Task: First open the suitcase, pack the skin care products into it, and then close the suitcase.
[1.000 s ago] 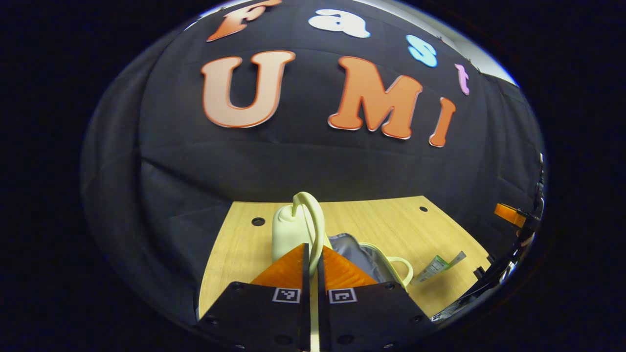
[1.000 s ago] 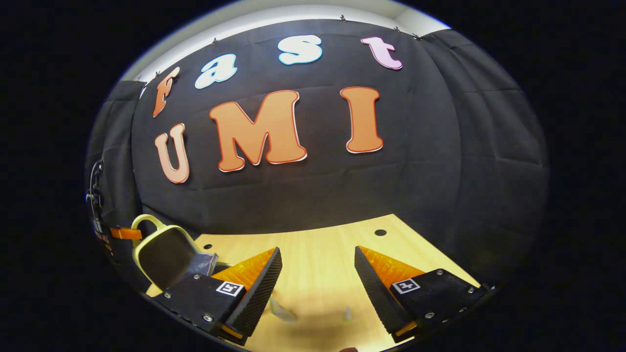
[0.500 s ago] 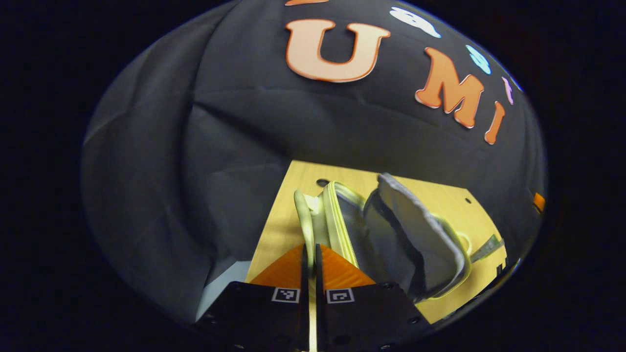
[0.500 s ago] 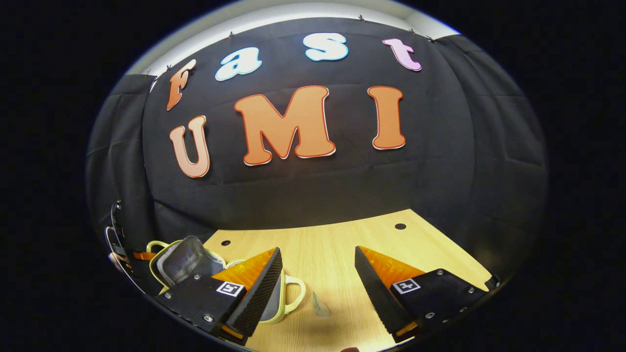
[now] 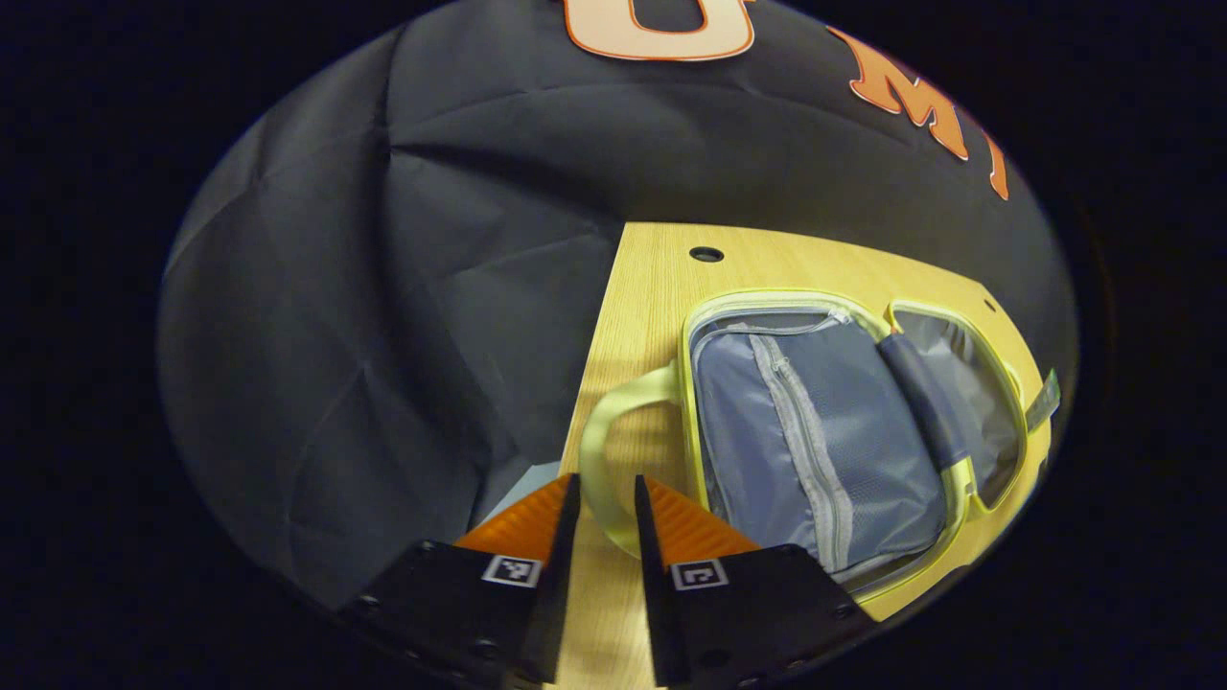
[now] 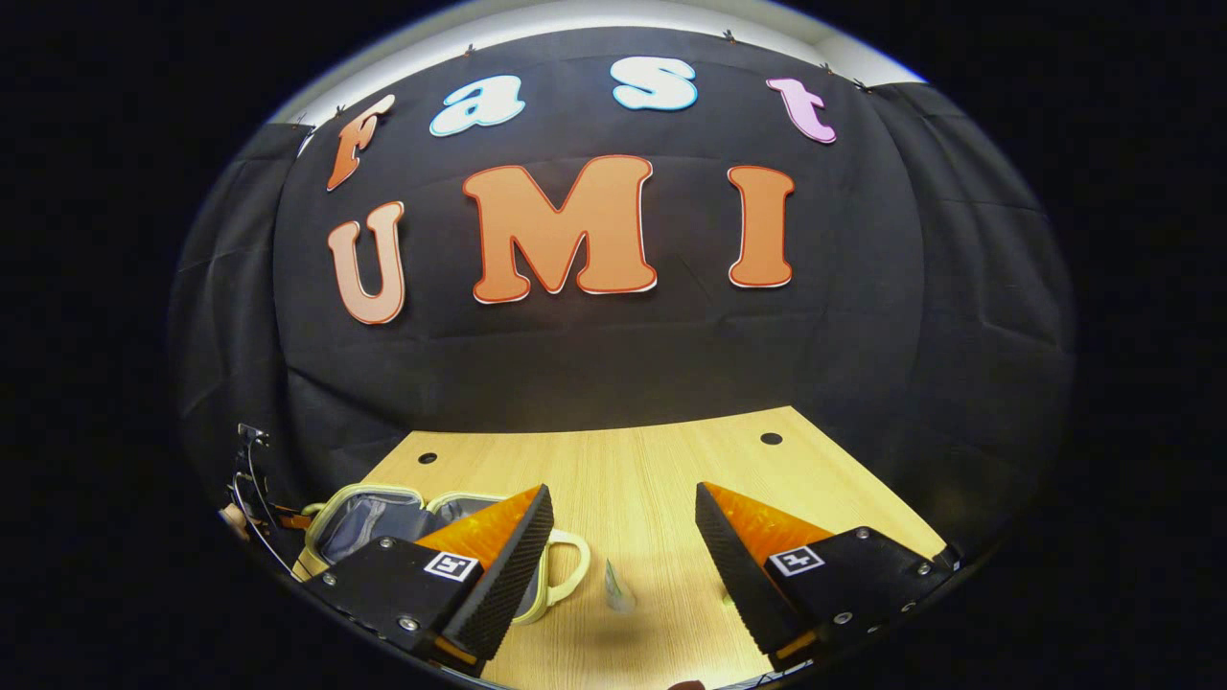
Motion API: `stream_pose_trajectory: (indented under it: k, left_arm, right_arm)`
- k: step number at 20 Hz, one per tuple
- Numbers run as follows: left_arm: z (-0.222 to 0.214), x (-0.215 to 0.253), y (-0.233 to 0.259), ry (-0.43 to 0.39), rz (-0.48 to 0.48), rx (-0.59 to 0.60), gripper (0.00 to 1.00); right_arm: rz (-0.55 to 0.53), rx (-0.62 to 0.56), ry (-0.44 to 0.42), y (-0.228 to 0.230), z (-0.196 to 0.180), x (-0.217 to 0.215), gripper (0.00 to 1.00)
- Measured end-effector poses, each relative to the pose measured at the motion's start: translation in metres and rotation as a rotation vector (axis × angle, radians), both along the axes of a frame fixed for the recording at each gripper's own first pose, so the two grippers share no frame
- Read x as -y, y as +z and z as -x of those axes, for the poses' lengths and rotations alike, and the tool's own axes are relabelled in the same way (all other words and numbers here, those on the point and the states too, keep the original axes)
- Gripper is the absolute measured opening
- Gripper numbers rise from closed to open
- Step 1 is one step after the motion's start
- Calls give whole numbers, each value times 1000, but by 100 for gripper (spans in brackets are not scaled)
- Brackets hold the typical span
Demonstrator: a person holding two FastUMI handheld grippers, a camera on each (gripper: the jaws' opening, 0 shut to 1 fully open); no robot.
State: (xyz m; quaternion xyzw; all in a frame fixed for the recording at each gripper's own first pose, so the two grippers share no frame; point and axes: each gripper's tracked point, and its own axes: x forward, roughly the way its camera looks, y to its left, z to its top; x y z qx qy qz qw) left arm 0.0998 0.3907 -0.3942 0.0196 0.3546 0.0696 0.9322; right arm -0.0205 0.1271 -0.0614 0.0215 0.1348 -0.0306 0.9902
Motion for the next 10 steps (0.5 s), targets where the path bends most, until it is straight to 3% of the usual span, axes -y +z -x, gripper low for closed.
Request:
stream_pose_trajectory:
  k: [1,3,5,10]
  left_arm:
    - [-3,4,7,-7,-3,15,38]
    - [-1,3,28,-6,-51,47,75]
    - [-4,18,54,-9,-67,97,100]
    - [-9,82,142,-27,-71,273,99]
  right_arm:
    - [0,-1,-3,-1,0,1,95]
    - [8,-5,-2,-4,0,5,95]
    - [22,-2,-1,-5,0,11,95]
    - [18,10,0,-5,-3,28,95]
